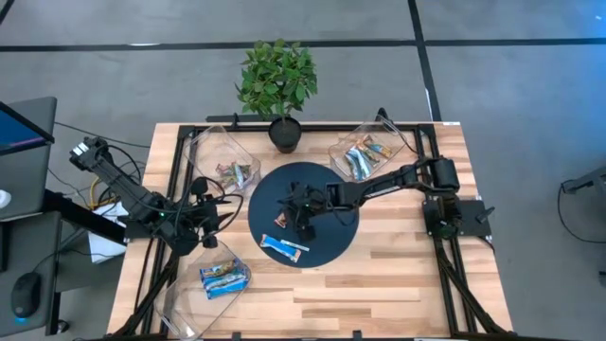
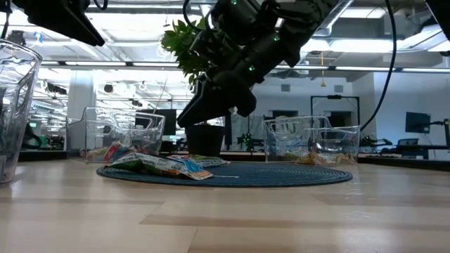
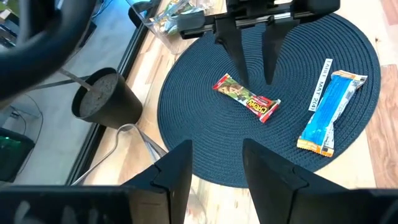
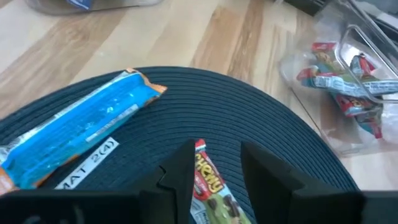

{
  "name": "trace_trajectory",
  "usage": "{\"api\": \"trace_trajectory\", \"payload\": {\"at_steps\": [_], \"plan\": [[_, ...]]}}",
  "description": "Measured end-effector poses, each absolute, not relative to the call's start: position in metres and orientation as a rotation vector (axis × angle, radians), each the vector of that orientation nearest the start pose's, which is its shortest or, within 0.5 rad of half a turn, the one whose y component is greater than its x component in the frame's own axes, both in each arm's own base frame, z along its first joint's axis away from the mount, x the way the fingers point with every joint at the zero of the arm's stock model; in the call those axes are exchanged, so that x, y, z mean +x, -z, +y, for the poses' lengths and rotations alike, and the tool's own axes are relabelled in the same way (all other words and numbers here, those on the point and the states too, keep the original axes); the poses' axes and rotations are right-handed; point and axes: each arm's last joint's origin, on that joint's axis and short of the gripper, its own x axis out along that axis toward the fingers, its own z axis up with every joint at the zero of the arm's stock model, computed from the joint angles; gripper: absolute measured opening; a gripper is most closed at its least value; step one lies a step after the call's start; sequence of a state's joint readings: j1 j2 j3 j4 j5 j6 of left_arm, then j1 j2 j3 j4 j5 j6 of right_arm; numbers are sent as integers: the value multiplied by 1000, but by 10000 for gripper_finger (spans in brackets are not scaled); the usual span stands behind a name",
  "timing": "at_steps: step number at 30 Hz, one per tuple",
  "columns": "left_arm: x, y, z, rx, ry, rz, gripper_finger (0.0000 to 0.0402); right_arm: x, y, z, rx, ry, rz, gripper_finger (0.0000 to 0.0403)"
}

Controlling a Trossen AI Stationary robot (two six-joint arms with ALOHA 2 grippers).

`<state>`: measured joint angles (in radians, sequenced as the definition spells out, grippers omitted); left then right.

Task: Pick and place Granola Bars by type
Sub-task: Put the yellow granola bar into the top right bin

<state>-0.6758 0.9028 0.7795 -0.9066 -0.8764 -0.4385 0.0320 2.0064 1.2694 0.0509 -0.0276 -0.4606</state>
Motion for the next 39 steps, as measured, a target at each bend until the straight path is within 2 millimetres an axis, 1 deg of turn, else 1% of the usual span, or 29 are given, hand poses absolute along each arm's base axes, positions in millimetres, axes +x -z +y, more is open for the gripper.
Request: {"api": "trace_trajectory", "payload": {"at_steps": [5,16,18,20,22,24,30,36,39], "plan": [[132,-266,-77,305,-332,666,137,428,-157,12,-427,-248,660,122],[132,-266,-77,296,-330,668,137,429,-156,10,-407,-262,660,122],[132,-266,-77,293,-331,668,137,432,-149,9,-406,-260,656,122],[132,-266,-77,292,-331,668,137,429,-142,6,-403,-262,696,122],[132,-266,-77,292,-331,668,137,433,-138,3,-421,-243,684,122],[132,-266,-77,291,-331,668,137,433,-132,-1,-421,-229,712,122],[132,-266,-78,285,-320,676,137,432,-131,-11,-385,-193,731,122],[132,-264,-80,257,-246,723,137,432,-131,-7,-392,-203,733,122],[134,-255,-84,257,-177,733,137,431,-131,-3,-372,-234,738,122]]}}
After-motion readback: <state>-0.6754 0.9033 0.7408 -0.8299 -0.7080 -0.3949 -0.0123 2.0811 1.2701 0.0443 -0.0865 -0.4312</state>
